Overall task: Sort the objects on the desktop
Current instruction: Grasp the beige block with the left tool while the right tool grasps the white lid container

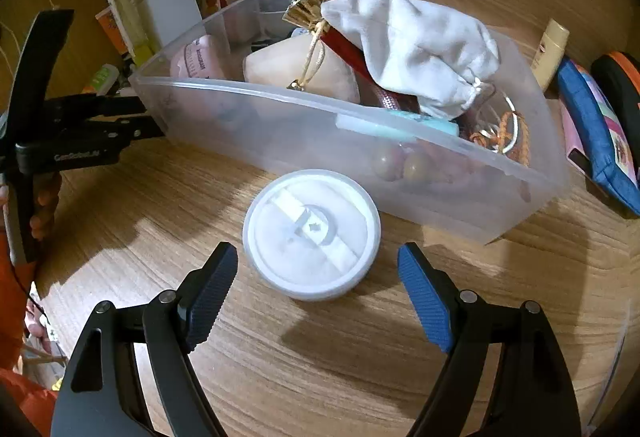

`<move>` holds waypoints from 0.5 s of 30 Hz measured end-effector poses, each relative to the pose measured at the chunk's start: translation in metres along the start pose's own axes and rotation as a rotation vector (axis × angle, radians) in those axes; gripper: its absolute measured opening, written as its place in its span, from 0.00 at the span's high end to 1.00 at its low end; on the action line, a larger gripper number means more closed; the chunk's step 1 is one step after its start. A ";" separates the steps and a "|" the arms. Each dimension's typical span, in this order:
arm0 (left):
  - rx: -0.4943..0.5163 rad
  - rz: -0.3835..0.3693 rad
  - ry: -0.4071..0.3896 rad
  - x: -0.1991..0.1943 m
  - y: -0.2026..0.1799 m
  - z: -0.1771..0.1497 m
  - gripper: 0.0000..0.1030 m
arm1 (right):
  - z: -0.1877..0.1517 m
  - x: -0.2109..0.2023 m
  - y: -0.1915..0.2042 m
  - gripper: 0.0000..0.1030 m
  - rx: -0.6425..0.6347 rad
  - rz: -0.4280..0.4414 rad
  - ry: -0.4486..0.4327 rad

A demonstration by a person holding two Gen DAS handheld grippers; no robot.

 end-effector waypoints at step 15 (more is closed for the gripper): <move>-0.060 -0.041 -0.006 0.013 0.007 0.005 0.68 | 0.006 0.011 0.003 0.34 0.002 0.004 -0.006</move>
Point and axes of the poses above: each gripper's, at about its wrist camera, not at the fingertips, and x roughly the way its jaws point, y to its left, z to its top, the point moved 6 cm from there along x, roughly the way its jaws point, and after that the axes turned 11 degrees about z, right-handed, at the moved point
